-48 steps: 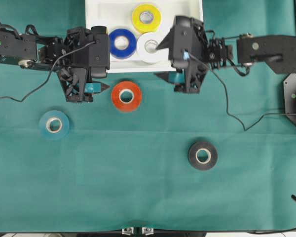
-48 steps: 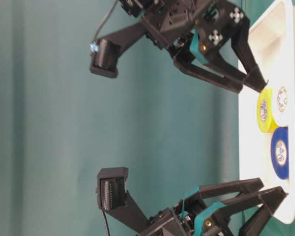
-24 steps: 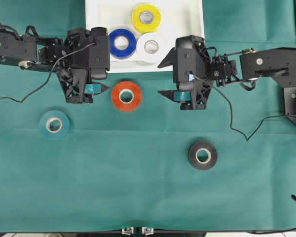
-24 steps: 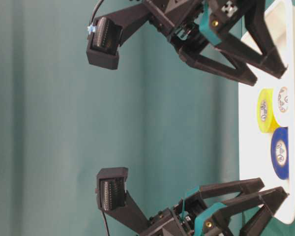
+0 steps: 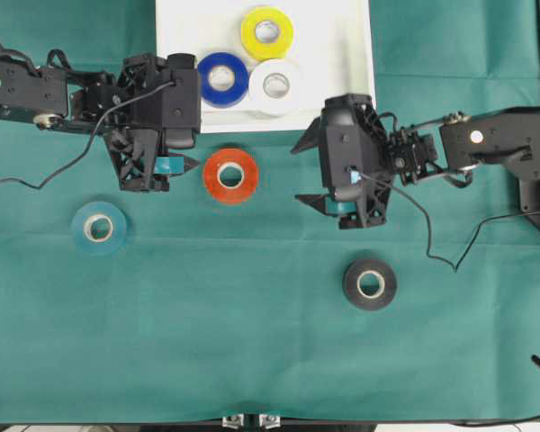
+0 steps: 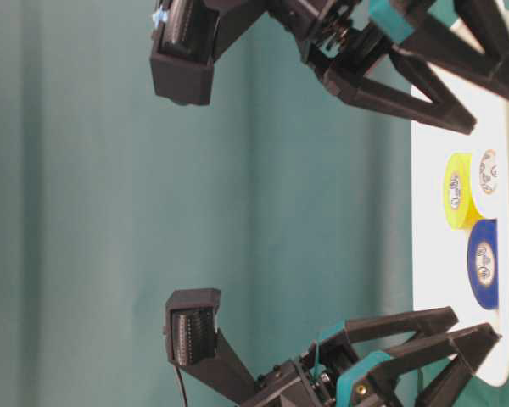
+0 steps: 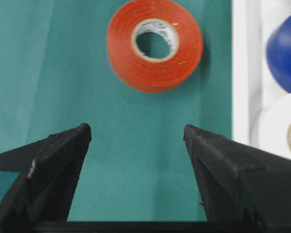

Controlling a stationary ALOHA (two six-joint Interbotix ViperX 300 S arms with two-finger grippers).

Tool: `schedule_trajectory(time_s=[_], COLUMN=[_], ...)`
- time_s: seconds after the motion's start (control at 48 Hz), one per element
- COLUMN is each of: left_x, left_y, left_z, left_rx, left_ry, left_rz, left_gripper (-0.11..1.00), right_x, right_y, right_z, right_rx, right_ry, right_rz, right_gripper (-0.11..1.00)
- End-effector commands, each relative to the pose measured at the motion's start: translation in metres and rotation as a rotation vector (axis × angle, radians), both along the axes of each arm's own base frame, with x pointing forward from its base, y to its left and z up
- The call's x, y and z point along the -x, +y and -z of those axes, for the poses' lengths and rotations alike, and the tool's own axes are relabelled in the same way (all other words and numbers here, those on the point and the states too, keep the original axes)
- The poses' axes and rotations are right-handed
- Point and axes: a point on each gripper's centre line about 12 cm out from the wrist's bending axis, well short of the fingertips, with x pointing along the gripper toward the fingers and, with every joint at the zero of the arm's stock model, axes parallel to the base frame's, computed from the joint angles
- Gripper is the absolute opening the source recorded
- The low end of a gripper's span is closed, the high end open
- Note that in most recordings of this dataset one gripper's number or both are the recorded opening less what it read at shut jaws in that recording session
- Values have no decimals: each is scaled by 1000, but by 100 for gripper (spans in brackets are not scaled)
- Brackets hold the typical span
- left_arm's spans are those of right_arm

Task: Put the tape alternately from left to right into the white case.
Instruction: 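Withdraw the right gripper from the tray toward the black roll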

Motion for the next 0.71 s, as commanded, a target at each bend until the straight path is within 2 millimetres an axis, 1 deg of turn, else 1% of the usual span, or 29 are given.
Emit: schedule_trajectory(time_s=[0.0,0.125,0.312,0.687], left_x=[1,0,-1,-1], left_y=[-2,-2,-2,-5], left_z=[-6,-6,-6,-6], left_rx=[0,0,0,20], left_ry=[-19,-19,-23,-26], left_rz=[2,2,2,-12], left_gripper=[92,92,92,92], right_x=[0,5,12,12], right_y=[6,12,14,14], right_z=[-12,-9,-9,-9], right_rx=[-6,-8,-10,-11], right_ry=[-35,-27,-27,-28], right_rz=[-15,-31,-38,-38], right_gripper=[85,85,85,85])
